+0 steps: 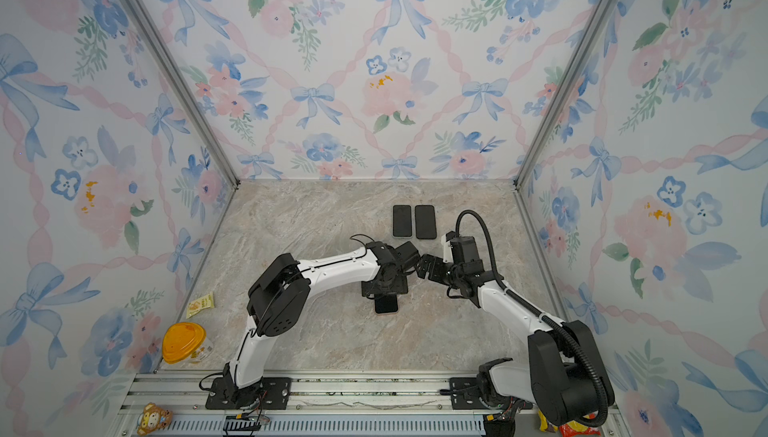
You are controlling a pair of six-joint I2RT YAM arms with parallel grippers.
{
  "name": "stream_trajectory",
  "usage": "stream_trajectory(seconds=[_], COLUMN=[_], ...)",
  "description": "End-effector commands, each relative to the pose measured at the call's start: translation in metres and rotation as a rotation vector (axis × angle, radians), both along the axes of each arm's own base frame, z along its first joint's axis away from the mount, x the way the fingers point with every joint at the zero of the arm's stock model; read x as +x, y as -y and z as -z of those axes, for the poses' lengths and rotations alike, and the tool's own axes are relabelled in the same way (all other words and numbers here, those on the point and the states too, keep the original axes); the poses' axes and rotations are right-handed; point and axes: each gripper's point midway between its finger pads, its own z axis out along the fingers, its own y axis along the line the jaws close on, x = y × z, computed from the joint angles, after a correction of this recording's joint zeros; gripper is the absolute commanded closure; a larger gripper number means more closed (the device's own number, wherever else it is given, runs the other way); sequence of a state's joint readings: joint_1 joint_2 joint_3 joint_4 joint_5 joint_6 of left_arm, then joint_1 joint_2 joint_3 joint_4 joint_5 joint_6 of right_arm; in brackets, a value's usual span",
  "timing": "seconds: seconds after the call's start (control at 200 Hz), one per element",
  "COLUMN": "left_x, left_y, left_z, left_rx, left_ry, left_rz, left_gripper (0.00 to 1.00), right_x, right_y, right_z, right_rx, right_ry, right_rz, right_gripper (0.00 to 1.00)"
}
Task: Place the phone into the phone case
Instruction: 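Carry the cased phone with the left gripper beside the other two phones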
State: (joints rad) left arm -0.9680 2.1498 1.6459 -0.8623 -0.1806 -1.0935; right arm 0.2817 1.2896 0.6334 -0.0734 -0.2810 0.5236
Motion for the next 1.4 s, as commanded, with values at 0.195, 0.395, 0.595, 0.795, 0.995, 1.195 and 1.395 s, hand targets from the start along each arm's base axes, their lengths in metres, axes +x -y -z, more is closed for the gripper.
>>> stream_trajectory(seconds=[0.195, 0.395, 0.595, 0.795, 0.995, 1.195, 1.395], left_x=[-0.021, -0.017, -0.007, 0.024, 0.073, 0.135, 0.184], left_y=[-0.022, -0.015, -0.015, -0.021, -0.023, -0.02, -0.029], left_z=[0.021, 0.015, 0.005, -0.015, -0.039, -0.055, -0.062], left_rx=[0.059, 0.042, 0.03, 0.027, 0.025, 0.005, -0.002], left_ry=[-0.084, -0.077, -0.05, 0.025, 0.116, 0.198, 0.26], left_rz=[-0.015, 0.007, 0.03, 0.048, 0.1, 0.134, 0.101], left_gripper=[0.19, 0.28, 0.32, 0.37, 0.41, 0.42, 0.43], right_x=[0.002, 0.002, 0.003, 0.002, 0.0, -0.002, -0.003], right_y=[0.001, 0.002, 0.004, 0.007, 0.008, 0.009, 0.014], right_z=[0.005, 0.005, 0.004, 0.003, -0.001, -0.009, -0.013], right_rx=[0.014, 0.008, -0.002, -0.016, -0.019, -0.01, -0.028], right_ry=[-0.019, -0.018, -0.016, -0.009, -0.001, 0.023, 0.038], right_rz=[0.01, 0.012, 0.019, 0.025, 0.026, 0.028, 0.048], right_gripper=[0.03, 0.03, 0.03, 0.03, 0.03, 0.03, 0.03])
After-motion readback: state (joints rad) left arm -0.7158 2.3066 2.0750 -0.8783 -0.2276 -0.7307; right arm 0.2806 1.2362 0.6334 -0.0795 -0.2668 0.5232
